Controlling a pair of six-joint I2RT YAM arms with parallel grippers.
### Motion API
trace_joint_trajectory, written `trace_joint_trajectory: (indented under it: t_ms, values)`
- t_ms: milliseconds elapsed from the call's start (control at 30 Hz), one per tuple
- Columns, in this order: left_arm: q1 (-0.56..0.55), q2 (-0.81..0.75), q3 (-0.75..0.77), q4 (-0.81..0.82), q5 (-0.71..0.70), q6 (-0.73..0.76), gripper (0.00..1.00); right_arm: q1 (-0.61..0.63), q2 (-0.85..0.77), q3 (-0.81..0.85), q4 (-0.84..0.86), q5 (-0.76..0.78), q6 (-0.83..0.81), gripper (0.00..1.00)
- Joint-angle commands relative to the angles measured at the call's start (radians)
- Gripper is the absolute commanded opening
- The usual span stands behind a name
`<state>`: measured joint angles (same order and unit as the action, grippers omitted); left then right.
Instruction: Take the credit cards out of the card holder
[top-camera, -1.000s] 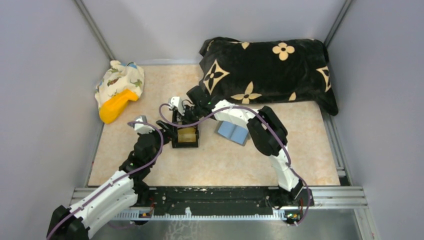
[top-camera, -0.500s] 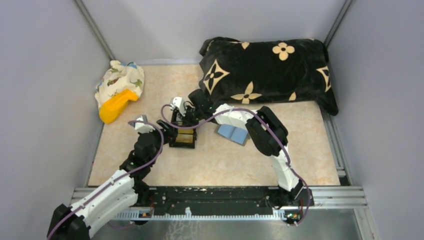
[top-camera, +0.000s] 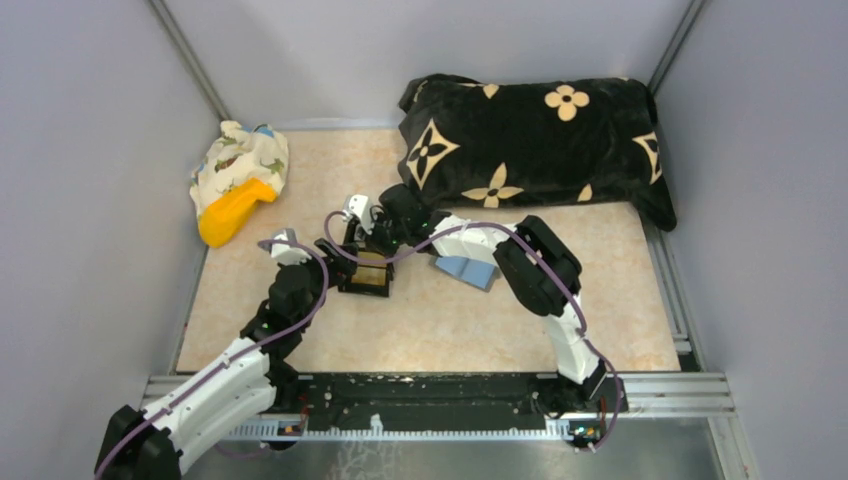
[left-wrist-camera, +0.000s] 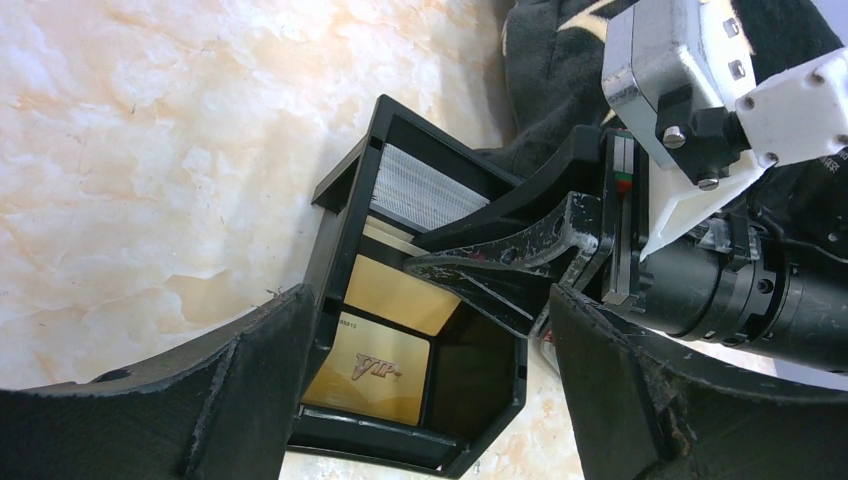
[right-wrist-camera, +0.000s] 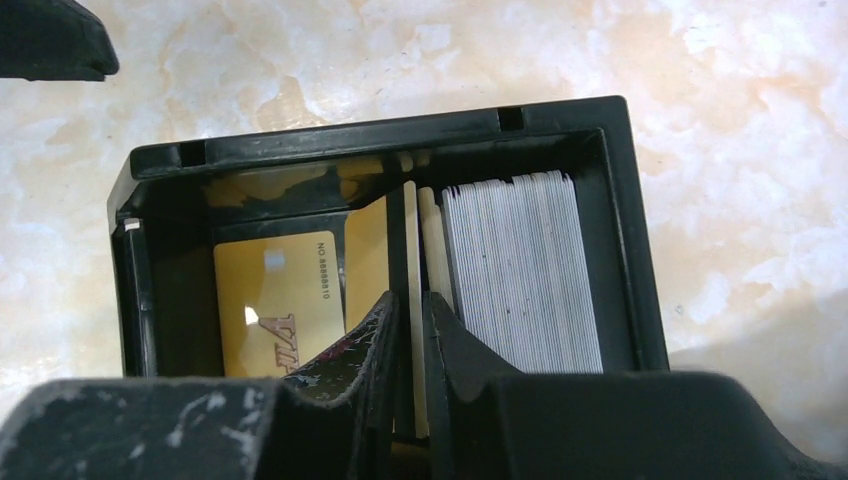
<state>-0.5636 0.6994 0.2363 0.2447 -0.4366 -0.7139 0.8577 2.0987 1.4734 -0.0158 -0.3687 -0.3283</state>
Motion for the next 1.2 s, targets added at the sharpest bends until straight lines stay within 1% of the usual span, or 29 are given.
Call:
trace_joint_trajectory:
  t_ms: [0, 233, 567, 700, 867, 967, 1067, 1167]
  values:
    - [0.010, -0.003, -0.012, 0.030, 0.022, 0.004, 0.92, 0.008, -0.083, -0.033, 0.054, 0.108, -0.008, 0.16]
    - [0.016, 0.024, -0.011, 0.053, 0.052, 0.002, 0.92, 0.009, -0.129, -0.052, 0.087, 0.171, -0.024, 0.20]
    - [0.019, 0.046, -0.019, 0.072, 0.073, -0.012, 0.92, 0.010, -0.196, -0.063, 0.120, 0.170, -0.026, 0.23]
    - [0.019, 0.054, -0.010, 0.081, 0.084, 0.010, 0.93, 0.009, -0.238, -0.093, 0.158, 0.185, -0.004, 0.23]
    - [0.018, 0.068, 0.025, 0.085, 0.099, 0.064, 0.97, 0.005, -0.338, -0.204, 0.275, 0.259, 0.043, 0.23]
    - [0.020, 0.081, 0.058, 0.033, 0.041, 0.073, 0.99, -0.014, -0.417, -0.319, 0.427, 0.358, 0.126, 0.20]
    - [0.019, 0.097, 0.097, -0.017, 0.010, 0.080, 0.99, -0.075, -0.523, -0.450, 0.546, 0.405, 0.241, 0.19]
    - [0.019, 0.110, 0.118, -0.018, 0.049, 0.064, 0.99, -0.160, -0.611, -0.593, 0.614, 0.410, 0.365, 0.20]
